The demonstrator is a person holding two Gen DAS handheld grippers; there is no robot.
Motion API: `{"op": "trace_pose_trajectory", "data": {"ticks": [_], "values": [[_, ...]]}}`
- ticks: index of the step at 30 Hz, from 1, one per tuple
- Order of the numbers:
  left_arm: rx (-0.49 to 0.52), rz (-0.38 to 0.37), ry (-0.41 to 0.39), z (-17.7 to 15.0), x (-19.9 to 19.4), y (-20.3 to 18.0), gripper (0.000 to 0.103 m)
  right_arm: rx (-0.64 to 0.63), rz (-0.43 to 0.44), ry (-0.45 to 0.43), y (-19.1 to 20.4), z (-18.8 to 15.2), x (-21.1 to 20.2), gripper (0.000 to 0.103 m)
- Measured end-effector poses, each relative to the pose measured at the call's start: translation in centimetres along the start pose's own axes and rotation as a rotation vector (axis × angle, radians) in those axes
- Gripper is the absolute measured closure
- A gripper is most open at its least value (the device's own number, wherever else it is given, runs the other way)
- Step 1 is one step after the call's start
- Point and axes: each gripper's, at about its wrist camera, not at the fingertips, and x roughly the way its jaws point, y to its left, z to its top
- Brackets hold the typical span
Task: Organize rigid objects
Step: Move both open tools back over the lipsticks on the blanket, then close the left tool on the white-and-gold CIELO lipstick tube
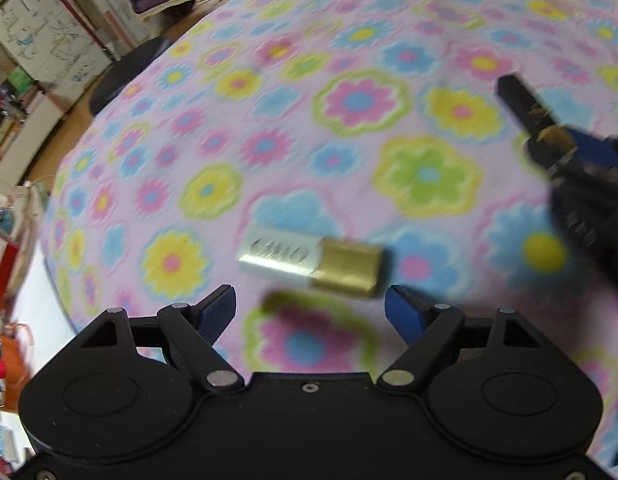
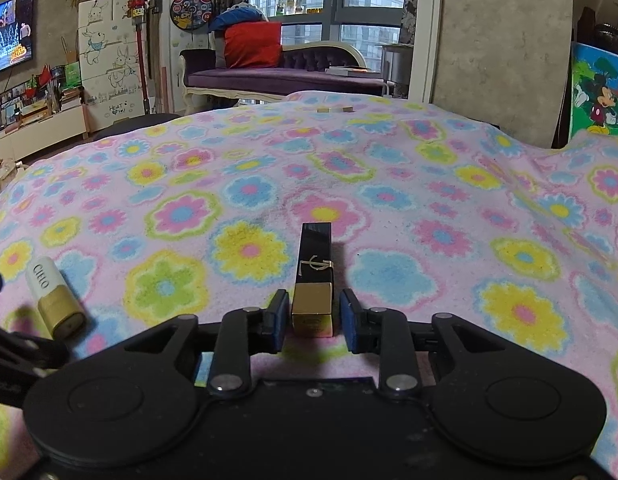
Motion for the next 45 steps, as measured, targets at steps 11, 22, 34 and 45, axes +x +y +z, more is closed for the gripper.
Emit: {"op": "trace_pose_trajectory", "data": {"ticks": [11,22,34,45], "values": [[-0.205,-0.110,-0.057,2.2,-2.2,5.9,0.023,0.005,0.001,-0.001,-0.1,0.0,-0.1,0.064],[0.068,-0.117,-0.082,1.6,-0.8,2.6,0.020,0.012,0.005,-0.002,-0.2,0.0,-0.3,0.055],[0.168,-0.103,-0.008,1.9,2.6,1.2,0.019,0.013,0.006,-0.002,-0.2,0.0,-0.3,0.053],[-0.092,-0.133,0.063,0.0,1.4,3.0,0.024,0.055,0.050,-0.011,-0.9,-0.2,-0.1,0.048]]}}
